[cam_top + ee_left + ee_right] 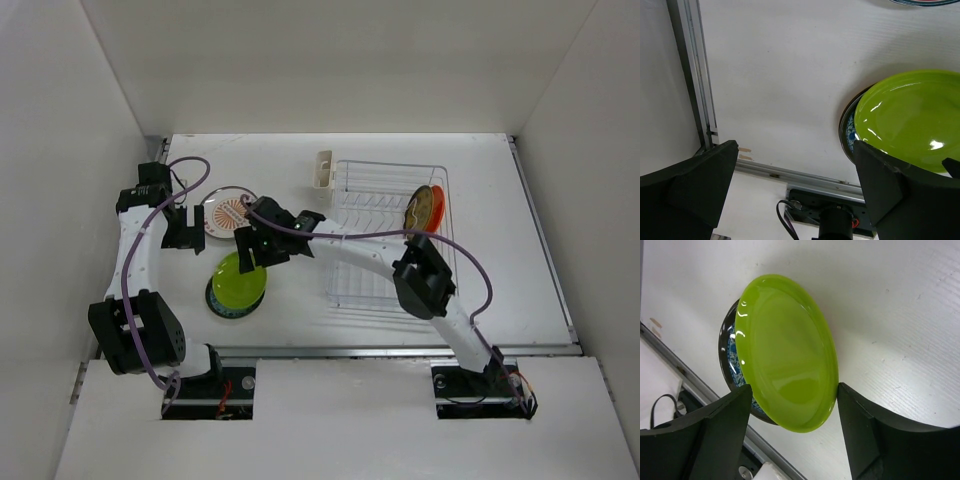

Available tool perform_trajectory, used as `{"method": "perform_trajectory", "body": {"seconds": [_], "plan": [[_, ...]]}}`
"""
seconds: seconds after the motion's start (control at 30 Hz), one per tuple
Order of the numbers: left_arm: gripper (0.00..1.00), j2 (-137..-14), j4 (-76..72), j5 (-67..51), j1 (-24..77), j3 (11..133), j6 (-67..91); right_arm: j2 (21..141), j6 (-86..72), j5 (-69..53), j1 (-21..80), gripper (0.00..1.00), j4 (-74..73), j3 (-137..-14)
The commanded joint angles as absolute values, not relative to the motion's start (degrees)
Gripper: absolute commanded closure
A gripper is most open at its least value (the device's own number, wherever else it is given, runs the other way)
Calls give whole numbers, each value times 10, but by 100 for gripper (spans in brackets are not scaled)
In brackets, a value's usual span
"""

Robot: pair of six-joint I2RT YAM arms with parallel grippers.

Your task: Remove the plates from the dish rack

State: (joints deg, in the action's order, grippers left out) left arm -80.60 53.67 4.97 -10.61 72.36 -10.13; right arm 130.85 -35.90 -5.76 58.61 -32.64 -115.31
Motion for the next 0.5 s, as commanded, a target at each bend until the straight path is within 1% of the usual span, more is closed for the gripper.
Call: {"method": "perform_trajectory", "body": {"seconds": [0.0, 0.07, 0.17, 0.23, 0.27, 0.3, 0.4, 0.47], "plan": [[0, -793, 549, 50, -109, 735, -109, 1307, -331, -18, 613, 26, -359, -1174], [0, -793, 555, 45, -109, 740, -109, 1320, -325, -39, 627, 26, -353, -1174], [0, -793, 555, 45, -109, 740, -109, 1333, -314, -40, 637, 26, -362, -1197], [0, -793, 560, 45, -109, 740, -114, 1333, -314, 3, 643, 26, -395, -1197], [0, -793, 560, 45, -109, 740, -114, 1326, -327, 26, 643, 24, -408, -1197], [0, -793, 560, 45, -109, 740, -114, 1317, -334, 73, 636, 23, -417, -1189], [0, -793, 560, 45, -109, 735, -114, 1250, -345, 114, 628, 21, -430, -1144], [0, -793, 560, 45, -109, 735, -114, 1199, -345, 146, 622, 19, -444, -1136]]}}
